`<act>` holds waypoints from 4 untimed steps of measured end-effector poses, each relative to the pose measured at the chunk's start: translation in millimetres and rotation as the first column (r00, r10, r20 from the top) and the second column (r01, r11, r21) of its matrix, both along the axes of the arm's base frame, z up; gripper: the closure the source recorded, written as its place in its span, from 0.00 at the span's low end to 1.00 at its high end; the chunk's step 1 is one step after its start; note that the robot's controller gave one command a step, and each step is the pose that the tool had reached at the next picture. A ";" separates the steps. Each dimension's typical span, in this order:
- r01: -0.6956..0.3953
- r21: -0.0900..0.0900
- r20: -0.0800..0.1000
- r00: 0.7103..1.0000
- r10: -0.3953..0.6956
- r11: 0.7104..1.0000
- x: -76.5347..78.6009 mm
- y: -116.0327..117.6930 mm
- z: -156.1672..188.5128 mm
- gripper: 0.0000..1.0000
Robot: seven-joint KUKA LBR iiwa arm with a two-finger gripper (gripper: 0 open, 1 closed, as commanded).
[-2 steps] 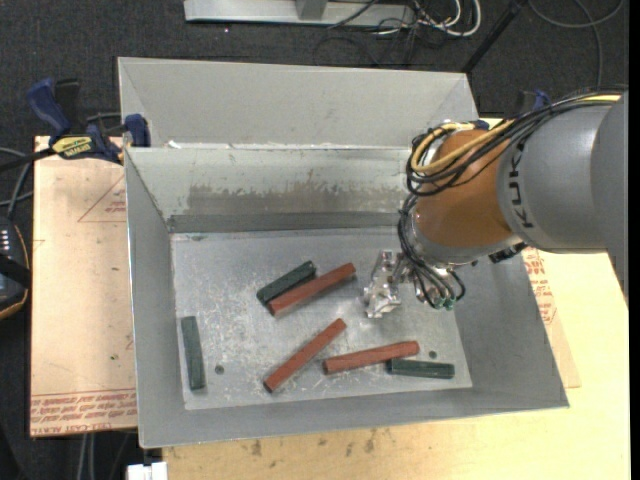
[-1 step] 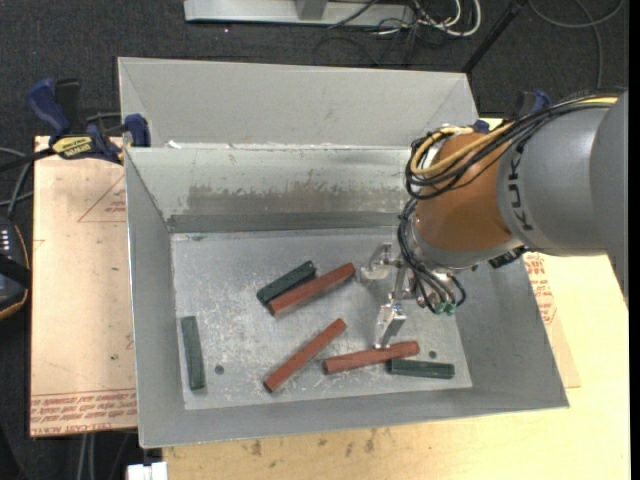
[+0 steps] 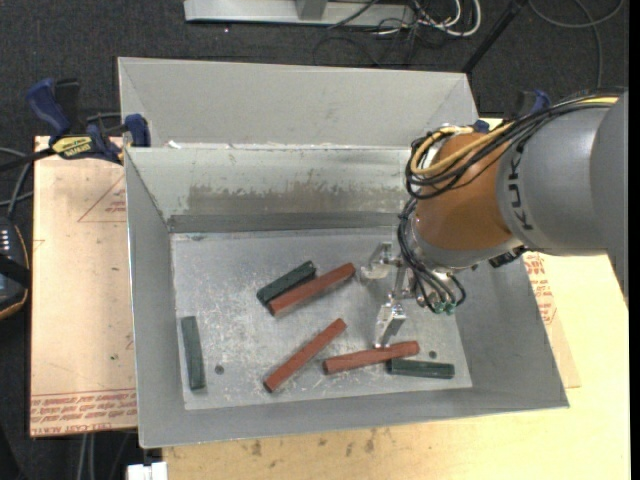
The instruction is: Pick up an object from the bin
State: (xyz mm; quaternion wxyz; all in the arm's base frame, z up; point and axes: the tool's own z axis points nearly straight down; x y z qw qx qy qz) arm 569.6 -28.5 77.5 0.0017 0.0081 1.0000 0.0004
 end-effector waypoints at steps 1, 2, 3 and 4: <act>-0.037 -0.002 0.000 0.999 0.037 0.999 43.3 6.4 -2.3 0.00; -0.057 -0.001 0.019 0.998 0.057 0.998 75.0 37.9 1.9 1.00; -0.057 -0.001 0.019 0.998 0.057 0.998 75.0 37.9 1.9 1.00; -0.124 0.000 0.002 0.992 0.124 0.992 85.7 57.9 129.6 1.00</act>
Offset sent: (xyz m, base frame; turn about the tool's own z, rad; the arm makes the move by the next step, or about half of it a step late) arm 0.0679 0.0373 -0.0075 -0.0565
